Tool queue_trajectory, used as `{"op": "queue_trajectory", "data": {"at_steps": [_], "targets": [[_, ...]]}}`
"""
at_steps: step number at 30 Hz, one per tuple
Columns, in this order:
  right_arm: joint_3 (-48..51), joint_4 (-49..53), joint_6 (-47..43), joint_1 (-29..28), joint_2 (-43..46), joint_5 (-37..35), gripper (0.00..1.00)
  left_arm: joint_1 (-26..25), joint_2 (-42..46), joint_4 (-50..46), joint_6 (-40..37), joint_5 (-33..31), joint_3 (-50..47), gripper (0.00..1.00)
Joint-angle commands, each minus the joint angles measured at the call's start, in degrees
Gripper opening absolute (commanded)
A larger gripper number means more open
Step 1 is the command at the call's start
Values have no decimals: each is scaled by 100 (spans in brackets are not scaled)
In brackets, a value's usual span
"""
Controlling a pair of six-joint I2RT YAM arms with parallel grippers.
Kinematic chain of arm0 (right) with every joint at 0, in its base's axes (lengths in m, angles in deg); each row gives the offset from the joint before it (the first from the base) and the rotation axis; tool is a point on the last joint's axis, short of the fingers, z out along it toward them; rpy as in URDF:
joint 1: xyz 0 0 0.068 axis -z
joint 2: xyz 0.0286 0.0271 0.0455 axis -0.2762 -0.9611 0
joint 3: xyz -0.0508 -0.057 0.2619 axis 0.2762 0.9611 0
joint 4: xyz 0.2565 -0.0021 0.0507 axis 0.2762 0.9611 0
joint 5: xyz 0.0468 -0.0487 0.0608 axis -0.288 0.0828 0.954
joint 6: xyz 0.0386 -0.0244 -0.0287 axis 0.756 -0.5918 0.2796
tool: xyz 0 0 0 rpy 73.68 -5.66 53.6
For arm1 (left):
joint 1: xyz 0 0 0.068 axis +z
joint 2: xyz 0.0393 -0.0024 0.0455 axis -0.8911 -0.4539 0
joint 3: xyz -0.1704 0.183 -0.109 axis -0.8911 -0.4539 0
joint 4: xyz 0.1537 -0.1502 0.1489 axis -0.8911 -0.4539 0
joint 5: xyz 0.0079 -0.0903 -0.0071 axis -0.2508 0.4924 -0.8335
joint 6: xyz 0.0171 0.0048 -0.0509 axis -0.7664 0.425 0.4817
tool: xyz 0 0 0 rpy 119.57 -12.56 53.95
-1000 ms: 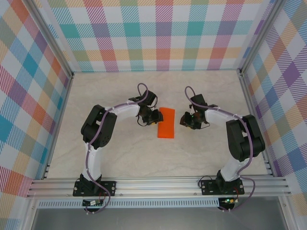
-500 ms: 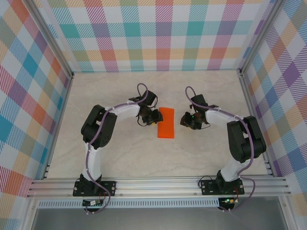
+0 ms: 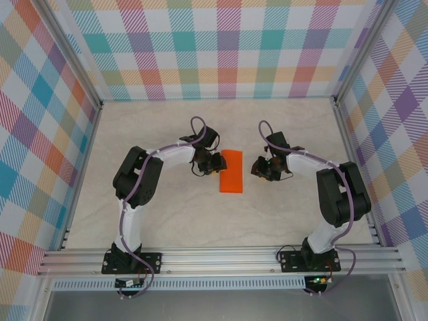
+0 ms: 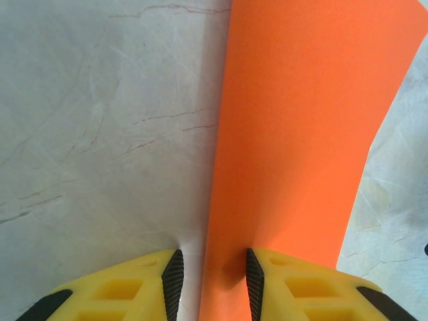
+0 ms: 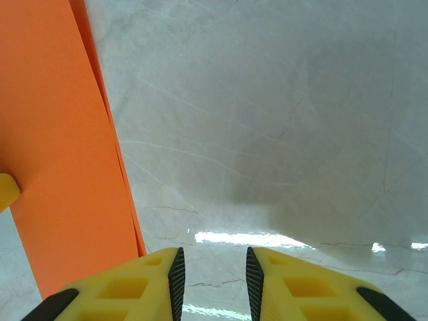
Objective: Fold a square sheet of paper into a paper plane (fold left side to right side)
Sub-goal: Hold the square sheet of paper at the center of the table.
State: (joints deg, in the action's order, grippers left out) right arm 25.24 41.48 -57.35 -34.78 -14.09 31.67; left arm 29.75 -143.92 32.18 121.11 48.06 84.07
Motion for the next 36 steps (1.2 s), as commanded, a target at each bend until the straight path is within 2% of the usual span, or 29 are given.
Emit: {"op": "queue_trajectory", "data": {"at_steps": [1, 36], "targets": [[84, -121, 41, 11, 224, 154, 32, -130, -220, -83, 8, -176, -152, 34], [8, -266, 165, -147, 107, 331, 32, -196, -431, -149, 129, -117, 7, 36]]}}
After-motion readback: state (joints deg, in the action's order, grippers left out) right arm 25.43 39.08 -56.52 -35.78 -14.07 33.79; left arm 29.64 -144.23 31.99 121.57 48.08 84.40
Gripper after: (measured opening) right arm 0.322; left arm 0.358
